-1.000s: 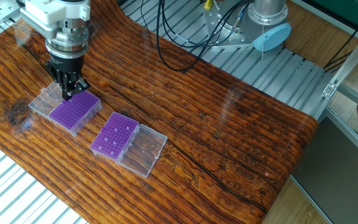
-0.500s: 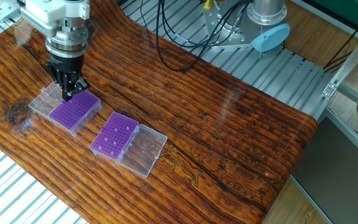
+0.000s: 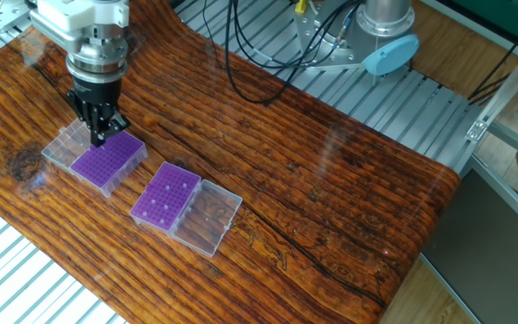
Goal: Transfer all small pipette tips from one holder to another
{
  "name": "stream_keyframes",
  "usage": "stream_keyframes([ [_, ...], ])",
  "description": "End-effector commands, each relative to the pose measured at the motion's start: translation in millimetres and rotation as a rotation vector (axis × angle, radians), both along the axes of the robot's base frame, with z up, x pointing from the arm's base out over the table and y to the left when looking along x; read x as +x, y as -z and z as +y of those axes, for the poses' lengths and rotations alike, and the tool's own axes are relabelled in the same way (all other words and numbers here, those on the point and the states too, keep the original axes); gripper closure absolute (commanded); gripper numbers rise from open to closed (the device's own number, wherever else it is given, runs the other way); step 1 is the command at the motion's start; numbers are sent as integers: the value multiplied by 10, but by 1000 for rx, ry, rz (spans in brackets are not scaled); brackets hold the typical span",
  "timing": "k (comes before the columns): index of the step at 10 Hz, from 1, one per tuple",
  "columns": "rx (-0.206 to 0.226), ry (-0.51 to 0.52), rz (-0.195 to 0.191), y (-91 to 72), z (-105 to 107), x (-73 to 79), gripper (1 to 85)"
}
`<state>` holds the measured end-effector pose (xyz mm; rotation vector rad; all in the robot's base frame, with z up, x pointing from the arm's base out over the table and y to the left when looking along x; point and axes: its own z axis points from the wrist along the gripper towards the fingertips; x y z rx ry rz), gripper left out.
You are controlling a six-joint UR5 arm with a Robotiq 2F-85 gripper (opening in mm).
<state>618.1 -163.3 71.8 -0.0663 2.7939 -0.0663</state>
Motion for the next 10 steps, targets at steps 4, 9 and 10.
stream_keyframes([
  [4,34,-1,-23,30,-6,20,847],
  [9,55,-7,-36,85,-18,31,847],
  [10,60,-10,-39,94,-15,33,847],
])
